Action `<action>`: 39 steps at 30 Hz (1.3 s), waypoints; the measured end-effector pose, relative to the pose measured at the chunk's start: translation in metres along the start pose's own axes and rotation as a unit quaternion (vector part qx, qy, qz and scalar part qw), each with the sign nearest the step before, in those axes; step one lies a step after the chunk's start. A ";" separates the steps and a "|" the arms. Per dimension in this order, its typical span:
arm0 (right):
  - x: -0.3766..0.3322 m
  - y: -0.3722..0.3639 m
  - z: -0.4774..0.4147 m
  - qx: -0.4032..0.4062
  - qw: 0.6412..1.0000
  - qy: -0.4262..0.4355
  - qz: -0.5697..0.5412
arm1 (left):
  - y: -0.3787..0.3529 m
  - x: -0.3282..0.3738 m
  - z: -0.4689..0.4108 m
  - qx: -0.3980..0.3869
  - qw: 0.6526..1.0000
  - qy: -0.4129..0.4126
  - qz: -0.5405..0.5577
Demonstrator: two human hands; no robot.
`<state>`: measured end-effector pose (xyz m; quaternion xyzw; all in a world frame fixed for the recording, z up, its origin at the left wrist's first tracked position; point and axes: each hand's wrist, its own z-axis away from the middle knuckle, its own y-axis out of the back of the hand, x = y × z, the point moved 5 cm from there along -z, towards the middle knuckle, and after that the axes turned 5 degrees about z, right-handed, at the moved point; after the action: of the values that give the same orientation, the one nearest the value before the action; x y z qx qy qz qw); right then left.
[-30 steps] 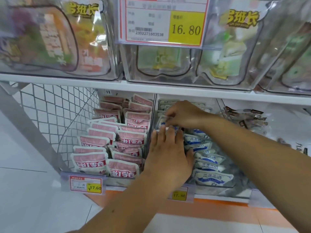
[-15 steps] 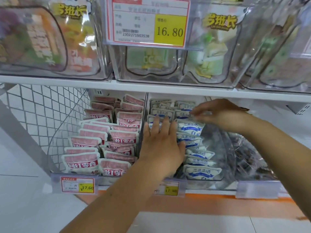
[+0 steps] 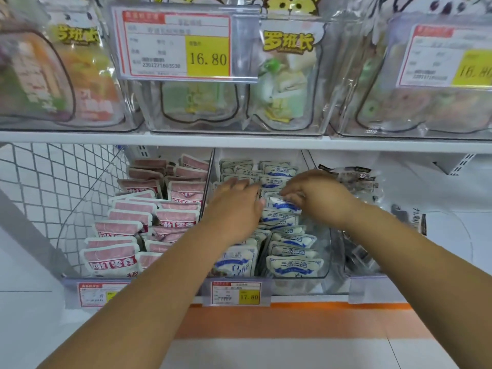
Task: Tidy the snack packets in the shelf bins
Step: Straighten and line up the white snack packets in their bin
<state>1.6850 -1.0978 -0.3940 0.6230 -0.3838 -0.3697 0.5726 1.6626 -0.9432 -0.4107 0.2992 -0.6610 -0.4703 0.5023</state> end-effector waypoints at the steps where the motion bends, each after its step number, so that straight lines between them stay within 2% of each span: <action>1: 0.000 0.004 0.002 -0.004 1.000 -0.003 -0.006 | 0.004 0.001 -0.011 0.005 1.000 -0.010 0.012; 5: -0.012 0.003 0.015 -0.168 0.984 -0.013 0.063 | 0.007 -0.006 -0.054 -0.051 0.997 0.032 0.050; 7: -0.018 0.004 0.028 -0.199 0.978 -0.015 0.056 | 0.005 -0.007 -0.067 -0.079 0.995 0.021 0.063; 12: -0.019 0.002 0.037 -0.182 0.980 -0.003 0.079 | 0.000 -0.012 -0.087 -0.093 0.990 -0.004 0.109; 17: -0.018 -0.005 0.033 -0.152 0.985 -0.016 0.078 | -0.011 -0.018 -0.096 -0.115 0.985 0.009 0.128; 22: -0.014 -0.006 0.031 -0.115 0.992 -0.022 0.052 | 0.002 -0.022 -0.098 -0.017 0.974 -0.010 0.224; 26: -0.011 -0.007 0.032 -0.024 0.998 -0.038 -0.033 | -0.002 -0.019 -0.089 -0.075 0.973 -0.017 0.218; 28: -0.009 -0.002 0.036 0.039 0.992 -0.036 -0.113 | 0.007 -0.010 -0.080 -0.070 0.969 -0.036 0.233; 30: -0.006 0.001 0.040 0.071 0.986 -0.041 -0.142 | 0.016 -0.005 -0.072 -0.089 0.975 -0.049 0.196; 33: -0.008 0.000 0.029 0.036 0.997 -0.050 -0.052 | 0.018 -0.011 -0.058 -0.150 0.983 -0.059 0.084; 35: -0.009 0.006 0.018 -0.009 0.997 -0.075 0.000 | 0.013 -0.012 -0.049 -0.162 0.983 -0.072 0.054; 39: -0.006 0.008 0.008 -0.089 0.990 -0.097 -0.043 | 0.007 -0.014 -0.040 -0.096 0.990 -0.096 0.033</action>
<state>1.6750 -1.0962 -0.3866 0.5465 -0.3761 -0.4853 0.5695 1.7055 -0.9417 -0.4072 0.1813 -0.6671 -0.5417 0.4782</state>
